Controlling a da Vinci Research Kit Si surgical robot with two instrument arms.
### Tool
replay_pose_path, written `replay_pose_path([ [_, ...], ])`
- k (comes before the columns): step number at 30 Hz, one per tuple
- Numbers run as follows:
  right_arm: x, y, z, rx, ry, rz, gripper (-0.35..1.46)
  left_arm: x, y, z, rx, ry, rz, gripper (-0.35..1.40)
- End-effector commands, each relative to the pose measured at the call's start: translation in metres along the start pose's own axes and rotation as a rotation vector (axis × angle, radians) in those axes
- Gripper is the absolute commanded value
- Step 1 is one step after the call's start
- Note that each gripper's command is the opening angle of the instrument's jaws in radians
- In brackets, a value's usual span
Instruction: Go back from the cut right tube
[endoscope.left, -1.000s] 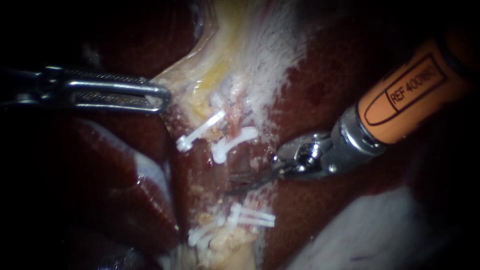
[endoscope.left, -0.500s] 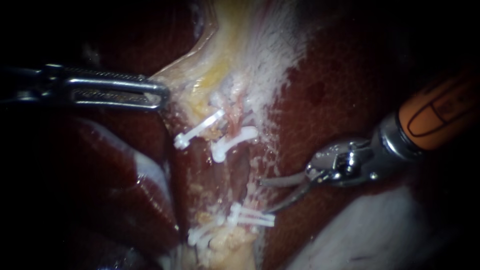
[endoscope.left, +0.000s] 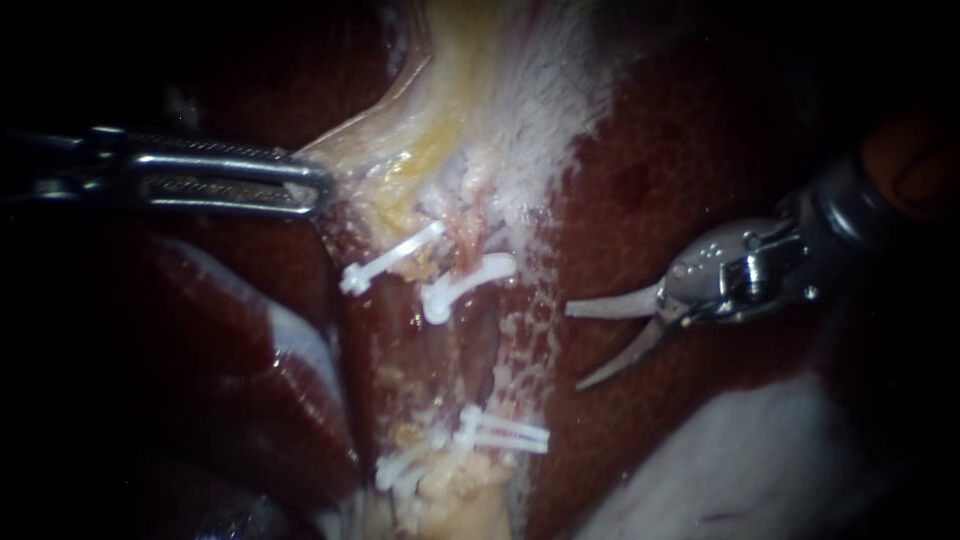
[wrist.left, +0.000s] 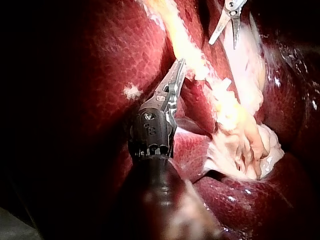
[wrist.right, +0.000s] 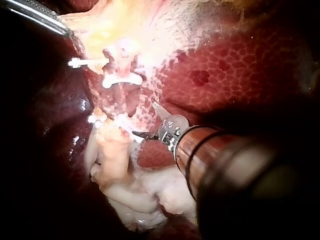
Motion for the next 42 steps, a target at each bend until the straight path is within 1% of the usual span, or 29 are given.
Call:
replay_pose_path([
  [1, -0.0001, 0.0, -0.0001, -0.004, 0.0, -0.01, 1.43, 0.0, 0.0001, 0.0, 0.0, 0.0, 0.0, -0.25],
  [6, -0.0006, 0.0002, -0.0004, -0.017, 0.0, -0.048, 1.43, 0.0002, 0.0003, 0.0001, 0.0, 0.0, 0.001, -0.25],
  [8, -0.0007, 0.0004, -0.0006, -0.021, 0.002, -0.088, 1.43, 0.0004, 0.0004, 0.0002, -0.001, 0.0, 0.002, -0.25],
  [13, -0.0008, 0.001, -0.0012, -0.029, 0.003, -0.12, 1.43, 0.0006, 0.0005, 0.0004, -0.001, 0.0, 0.003, -0.25],
  [18, -0.0007, 0.0012, -0.0017, -0.04, 0.001, -0.126, 1.43, 0.0008, 0.0009, 0.0005, -0.001, -0.003, 0.003, -0.21],
  [22, -0.0007, 0.0011, -0.0017, -0.04, 0.001, -0.126, 1.43, 0.0014, 0.0014, 0.0009, -0.01, 0.004, 0.007, -0.21],
  [24, -0.0008, 0.0011, -0.0017, -0.04, 0.002, -0.127, 1.43, 0.0019, 0.0015, 0.0012, -0.013, 0.009, 0.01, -0.21],
  [28, -0.001, 0.0011, -0.0018, -0.04, 0.002, -0.128, 1.43, 0.0034, 0.0018, 0.0026, -0.024, 0.022, 0.019, -0.21],
  [31, -0.001, 0.0011, -0.0018, -0.04, 0.002, -0.128, 1.43, 0.0047, 0.0017, 0.0037, -0.018, 0.034, 0.028, -0.21],
  [33, -0.0011, 0.0011, -0.0018, -0.039, 0.002, -0.128, 1.43, 0.0052, 0.0015, 0.0045, -0.009, 0.042, 0.02, -0.23],
  [37, -0.0011, 0.0011, -0.0019, -0.039, 0.002, -0.128, 1.43, 0.0057, 0.001, 0.0053, -0.002, 0.047, 0.018, -0.23],
  [42, -0.0011, 0.001, -0.0019, -0.039, 0.002, -0.128, 1.43, 0.0059, 0.0007, 0.0057, 0.001, 0.051, 0.014, -0.23],
])
